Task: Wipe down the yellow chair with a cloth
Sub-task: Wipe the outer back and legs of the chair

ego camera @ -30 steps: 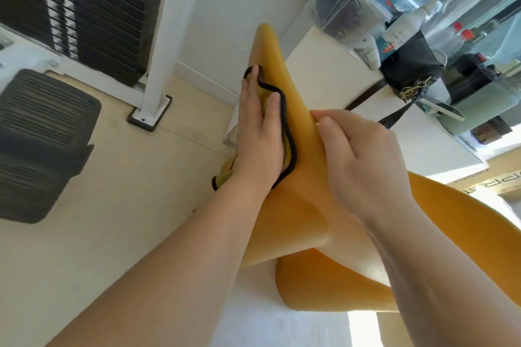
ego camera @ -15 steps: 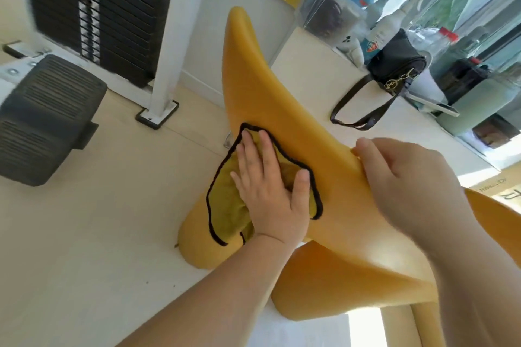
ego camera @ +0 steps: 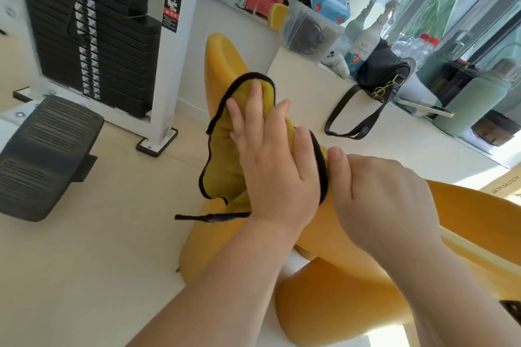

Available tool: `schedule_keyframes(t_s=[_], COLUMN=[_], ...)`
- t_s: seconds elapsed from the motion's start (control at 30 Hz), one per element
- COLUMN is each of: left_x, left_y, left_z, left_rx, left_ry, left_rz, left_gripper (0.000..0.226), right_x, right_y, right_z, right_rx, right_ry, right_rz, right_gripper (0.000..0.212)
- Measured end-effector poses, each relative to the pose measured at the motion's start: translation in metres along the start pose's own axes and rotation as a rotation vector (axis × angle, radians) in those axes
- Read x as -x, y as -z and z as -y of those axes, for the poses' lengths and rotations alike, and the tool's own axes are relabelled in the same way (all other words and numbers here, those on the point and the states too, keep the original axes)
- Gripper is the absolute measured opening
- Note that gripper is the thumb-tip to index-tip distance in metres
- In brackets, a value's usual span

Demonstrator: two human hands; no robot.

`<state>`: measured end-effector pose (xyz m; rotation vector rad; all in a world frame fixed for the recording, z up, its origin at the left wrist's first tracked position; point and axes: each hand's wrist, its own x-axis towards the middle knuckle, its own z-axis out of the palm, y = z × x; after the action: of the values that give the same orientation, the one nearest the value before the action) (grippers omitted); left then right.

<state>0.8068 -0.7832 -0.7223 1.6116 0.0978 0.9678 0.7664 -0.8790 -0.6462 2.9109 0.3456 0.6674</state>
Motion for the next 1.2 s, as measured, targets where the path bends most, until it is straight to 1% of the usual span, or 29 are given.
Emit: schedule_keyframes(t_s=[0.1,0.17,0.23,0.33,0.4,0.47,0.57,0.67,0.73,0.8,0.87,0.93,0.97,1.1,1.13,1.2], left_x=[0.035,0.018,-0.022,-0.073,-0.066,-0.041,-0.001,0.043,0.06,0.037,-0.01,-0.04,-0.039,0.013,0.029,0.063], left_y=[-0.003,0.005,0.022,0.042,0.035,0.02,0.002,-0.008,-0.012,-0.006,0.007,0.014,0.014,-0.007,-0.012,-0.023], left_z=[-0.002,0.012,0.033,0.063,0.071,0.069,0.058,0.035,0.022,0.032,0.056,0.079,0.084,0.056,0.046,0.033], left_rx=[-0.038,-0.04,-0.004,0.117,0.201,0.237,0.119,0.031,0.034,0.082,0.211,0.371,0.383,0.115,0.086,0.034], left_ry=[-0.1,-0.127,-0.054,0.095,0.17,0.237,0.221,0.271,0.265,0.274,0.324,0.366,0.364,0.316,0.322,0.301], left_rz=[0.062,0.067,0.064,0.166,0.148,0.071,0.011,0.053,0.093,0.081,0.044,0.09,0.097,-0.029,-0.02,0.049], left_gripper=[0.055,0.06,0.06,0.06,0.063,0.069,0.082,0.077,0.075,0.079,0.085,0.091,0.091,0.084,0.082,0.079], right_x=[0.002,0.004,0.003,0.001,0.001,0.002,0.003,0.004,0.005,0.005,0.004,0.003,0.002,0.0,0.001,0.001], right_y=[0.001,0.002,0.003,0.001,0.001,0.0,-0.001,-0.001,0.0,0.001,0.002,0.001,0.0,0.0,0.0,-0.001], right_z=[0.0,0.0,0.001,0.004,0.005,0.004,0.002,0.003,0.004,0.005,0.005,0.005,0.005,0.003,0.003,0.004], right_rx=[0.005,0.001,0.016,0.051,0.061,0.051,0.037,0.036,0.032,0.023,0.026,0.038,0.036,0.015,0.016,0.026], right_ry=[0.019,0.013,0.006,0.0,-0.017,-0.022,-0.019,-0.006,-0.012,-0.02,-0.016,-0.011,-0.012,-0.022,-0.023,-0.026], right_rz=[0.007,0.011,0.007,0.009,0.003,-0.008,-0.013,-0.025,-0.016,0.005,0.013,0.009,0.01,0.007,-0.002,-0.013], right_gripper=[0.069,0.066,0.065,0.068,0.067,0.065,0.064,0.061,0.061,0.063,0.063,0.062,0.062,0.061,0.061,0.059])
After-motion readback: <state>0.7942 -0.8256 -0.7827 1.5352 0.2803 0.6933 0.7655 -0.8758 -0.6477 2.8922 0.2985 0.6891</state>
